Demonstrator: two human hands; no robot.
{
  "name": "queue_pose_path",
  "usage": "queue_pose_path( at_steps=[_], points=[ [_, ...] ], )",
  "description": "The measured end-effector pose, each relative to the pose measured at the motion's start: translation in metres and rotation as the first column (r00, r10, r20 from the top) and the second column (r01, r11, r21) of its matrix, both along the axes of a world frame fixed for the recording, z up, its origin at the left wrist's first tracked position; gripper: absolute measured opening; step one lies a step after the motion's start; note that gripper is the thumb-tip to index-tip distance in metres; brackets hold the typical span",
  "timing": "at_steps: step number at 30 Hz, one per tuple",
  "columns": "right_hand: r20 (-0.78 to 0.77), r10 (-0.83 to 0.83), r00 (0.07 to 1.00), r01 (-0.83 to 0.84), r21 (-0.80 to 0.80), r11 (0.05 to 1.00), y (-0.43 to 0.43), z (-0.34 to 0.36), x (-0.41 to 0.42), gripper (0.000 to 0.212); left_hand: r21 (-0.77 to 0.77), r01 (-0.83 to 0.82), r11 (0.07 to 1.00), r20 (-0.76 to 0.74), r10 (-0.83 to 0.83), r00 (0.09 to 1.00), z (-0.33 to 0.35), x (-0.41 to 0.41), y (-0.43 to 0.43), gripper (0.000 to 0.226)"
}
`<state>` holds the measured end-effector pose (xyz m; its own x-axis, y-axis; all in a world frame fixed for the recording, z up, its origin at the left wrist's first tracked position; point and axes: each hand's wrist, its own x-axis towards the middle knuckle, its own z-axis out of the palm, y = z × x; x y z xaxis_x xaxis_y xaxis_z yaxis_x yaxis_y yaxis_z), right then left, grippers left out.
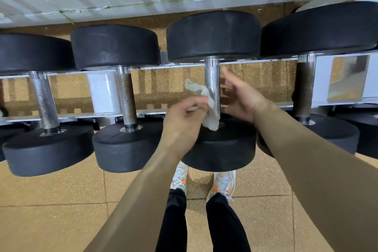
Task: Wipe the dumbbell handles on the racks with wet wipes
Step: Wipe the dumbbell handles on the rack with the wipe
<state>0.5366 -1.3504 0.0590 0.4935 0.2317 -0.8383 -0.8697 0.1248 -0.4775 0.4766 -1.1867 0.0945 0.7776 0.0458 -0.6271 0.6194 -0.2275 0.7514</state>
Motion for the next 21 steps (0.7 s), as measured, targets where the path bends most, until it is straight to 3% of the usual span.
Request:
queue_pose_path(
  at_steps=[2, 6, 8, 9, 12, 14, 17, 19, 21],
  points=[
    [0.021, 0.05, 0.999, -0.047, -0.123, 0.991, 0.003, -0.005, 0.004, 0.081, -0.057, -0.005, 0.998, 0.002, 0.005, 1.0, -0.002, -0.003, 0.005, 0.026],
    [0.14, -0.072, 0.987, 0.106, -0.25, 0.963, -0.002, 0.003, -0.003, 0.033, 0.0, 0.073, 0.997, 0.099, -0.072, 0.992, -0.007, 0.013, -0.003, 0.023],
    [0.181, -0.077, 0.981, 0.126, -0.279, 0.952, -0.007, 0.013, -0.013, 0.022, 0.075, 0.02, 0.997, 0.098, -0.027, 0.995, -0.016, 0.022, -0.009, 0.014],
    [0.203, -0.078, 0.976, 0.141, -0.317, 0.938, -0.008, 0.019, -0.018, 0.021, 0.095, -0.02, 0.995, 0.052, 0.015, 0.999, -0.021, 0.025, -0.011, 0.027],
    [0.252, -0.155, 0.955, 0.265, -0.499, 0.825, -0.006, 0.03, -0.036, 0.016, -0.06, -0.117, 0.991, -0.237, 0.1, 0.966, -0.035, 0.038, -0.01, 0.056],
    [0.26, -0.197, 0.945, 0.317, -0.584, 0.748, 0.002, 0.028, -0.052, 0.013, -0.203, -0.111, 0.973, -0.409, 0.018, 0.912, -0.037, 0.043, -0.015, 0.042],
    [0.296, -0.258, 0.92, 0.391, -0.631, 0.67, 0.017, 0.024, -0.068, 0.013, -0.301, -0.111, 0.947, -0.442, -0.036, 0.896, -0.042, 0.049, -0.035, 0.03],
    [0.336, -0.22, 0.916, 0.398, -0.687, 0.608, 0.021, 0.025, -0.069, 0.015, -0.315, -0.124, 0.941, -0.412, -0.017, 0.911, -0.046, 0.051, -0.041, 0.023],
    [0.346, -0.205, 0.916, 0.399, -0.718, 0.57, 0.021, 0.025, -0.068, 0.016, -0.423, -0.133, 0.896, -0.43, -0.069, 0.9, -0.047, 0.054, -0.039, 0.025]
  ],
)
